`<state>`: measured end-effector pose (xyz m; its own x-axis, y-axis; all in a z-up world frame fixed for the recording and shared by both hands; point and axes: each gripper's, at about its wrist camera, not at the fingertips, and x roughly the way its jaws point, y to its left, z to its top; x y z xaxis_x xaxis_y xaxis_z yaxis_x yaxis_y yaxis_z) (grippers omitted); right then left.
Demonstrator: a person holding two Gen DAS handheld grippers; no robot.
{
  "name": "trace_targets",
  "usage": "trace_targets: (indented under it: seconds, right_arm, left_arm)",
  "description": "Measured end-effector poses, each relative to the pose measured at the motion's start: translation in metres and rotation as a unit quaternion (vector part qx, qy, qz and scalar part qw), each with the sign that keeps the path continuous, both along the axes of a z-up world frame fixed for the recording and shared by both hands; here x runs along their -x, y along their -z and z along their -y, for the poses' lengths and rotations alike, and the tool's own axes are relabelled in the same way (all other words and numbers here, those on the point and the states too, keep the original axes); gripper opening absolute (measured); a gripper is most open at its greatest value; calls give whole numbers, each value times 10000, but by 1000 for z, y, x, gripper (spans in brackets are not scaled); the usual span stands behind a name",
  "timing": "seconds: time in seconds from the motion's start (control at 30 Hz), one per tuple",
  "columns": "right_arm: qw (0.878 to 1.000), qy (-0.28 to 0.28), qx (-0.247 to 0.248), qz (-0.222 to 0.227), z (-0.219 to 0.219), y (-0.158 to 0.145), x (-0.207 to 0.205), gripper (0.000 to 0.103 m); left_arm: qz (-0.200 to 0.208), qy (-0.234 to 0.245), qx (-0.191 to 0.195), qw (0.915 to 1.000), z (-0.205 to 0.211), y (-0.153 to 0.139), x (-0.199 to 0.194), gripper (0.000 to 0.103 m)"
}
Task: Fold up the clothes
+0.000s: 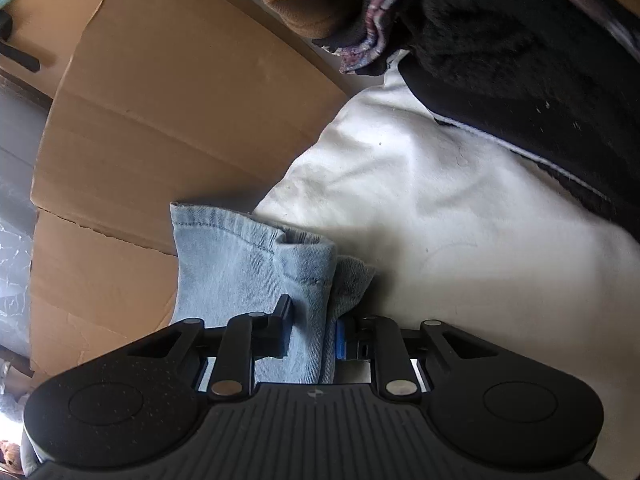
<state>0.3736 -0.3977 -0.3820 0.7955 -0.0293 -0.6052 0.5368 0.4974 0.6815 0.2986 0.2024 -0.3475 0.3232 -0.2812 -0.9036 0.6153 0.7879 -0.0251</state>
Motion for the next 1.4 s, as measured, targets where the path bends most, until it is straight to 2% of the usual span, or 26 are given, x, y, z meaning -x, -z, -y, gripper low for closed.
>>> trace_targets:
  seconds: [0.03,0.1,0.27,0.37,0.43,0.53,0.77,0.8,0.87,1.17,1.4]
  right_arm:
    - [10000,-16,37,-16,0,-2,-1,14]
    - [10000,43,10,20,-1,-4,0,10]
    - [9996,214,-89,179,-3,-4,7,10]
    - [9993,223,-175,248,0,4,11,14]
    - [9981,268,-410,371,1,13,14,22]
    - [9972,252,-571,408,6,16,13,22]
    - [9980,169,-480,365,7,15,4,17]
    - [9979,218,-502,345,5,13,4,10]
    - [9981,239,-463,327,2,5,3,7]
    - [9994,-152,-115,291,3,-22,2,7]
    - [9984,-373,-174,385,10,-28,1,7]
  left_arm:
    - [13,58,25,10000,-1,1,0,100]
    - [39,150,104,9998,-3,2,-1,101]
    - [125,169,357,9991,-8,6,0,102]
    - [192,198,422,9987,-10,6,4,102]
    - [174,199,418,9988,-12,5,5,102]
    - [148,213,346,9991,-10,5,6,102]
    - [160,366,54,9992,-4,1,11,102]
    - [116,350,33,9993,-4,-1,10,102]
    - [38,270,40,9996,-4,-2,8,102]
    - [192,-6,85,9998,-12,-10,14,97]
    - [204,-562,41,9982,-24,-23,23,96]
